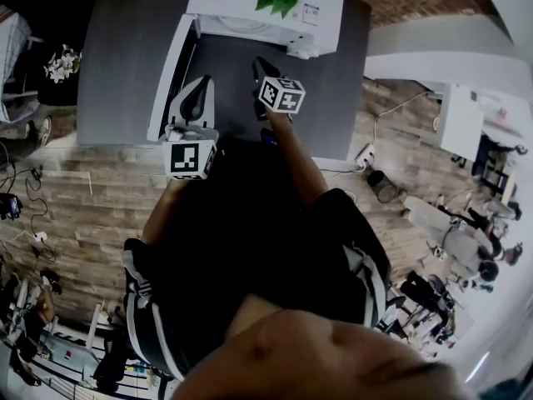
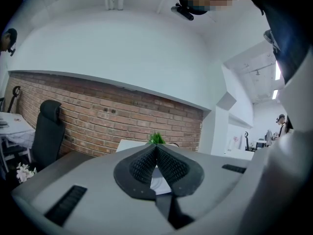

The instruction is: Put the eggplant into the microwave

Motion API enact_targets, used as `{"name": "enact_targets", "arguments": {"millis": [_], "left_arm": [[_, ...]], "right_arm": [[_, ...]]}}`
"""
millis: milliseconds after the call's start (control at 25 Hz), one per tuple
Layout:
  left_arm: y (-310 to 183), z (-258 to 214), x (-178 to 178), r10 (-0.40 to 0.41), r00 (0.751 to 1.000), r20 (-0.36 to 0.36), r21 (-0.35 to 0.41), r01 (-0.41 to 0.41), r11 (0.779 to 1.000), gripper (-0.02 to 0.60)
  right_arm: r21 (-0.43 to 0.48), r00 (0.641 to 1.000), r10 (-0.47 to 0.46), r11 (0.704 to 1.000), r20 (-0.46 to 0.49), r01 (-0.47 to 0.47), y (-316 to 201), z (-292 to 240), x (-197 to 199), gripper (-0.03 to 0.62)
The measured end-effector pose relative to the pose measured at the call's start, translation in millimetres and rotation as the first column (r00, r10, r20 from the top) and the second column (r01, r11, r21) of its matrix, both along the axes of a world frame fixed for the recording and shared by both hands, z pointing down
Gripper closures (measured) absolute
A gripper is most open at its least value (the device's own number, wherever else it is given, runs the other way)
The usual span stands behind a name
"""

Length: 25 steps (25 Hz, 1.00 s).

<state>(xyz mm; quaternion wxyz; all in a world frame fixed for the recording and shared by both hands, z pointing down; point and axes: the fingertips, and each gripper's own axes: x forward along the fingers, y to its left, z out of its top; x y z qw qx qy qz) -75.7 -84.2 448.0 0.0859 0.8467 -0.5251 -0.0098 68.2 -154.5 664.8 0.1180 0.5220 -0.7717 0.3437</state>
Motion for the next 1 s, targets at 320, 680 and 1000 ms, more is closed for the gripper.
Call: {"name": "enact_targets", "arguments": {"millis": [320, 680, 1000], "left_arm": [[0.3, 1.2, 19.1, 0.059, 0.998, -0.001, 0.007, -0.059, 0.998, 0.546], [-3.1, -0.5, 43.7, 0.110, 0.994, 0.003, 0.000, -0.110, 0.994, 0.546], [-5.3, 0.5, 52.8, 0.119, 0.993, 0.025, 0.011, -0.119, 0.993, 0.546]], "right_arm": [[0.049, 0.999, 0.036, 0.998, 0.014, -0.037, 21.5, -36.2, 16.7, 0.559], [0.122, 0.997, 0.072, 0.990, 0.014, -0.074, 42.0, -79.1, 33.4, 0.559], [0.238, 0.995, 0.095, 0.967, -0.016, -0.088, 66.3, -126.0, 37.3, 0.559]]}}
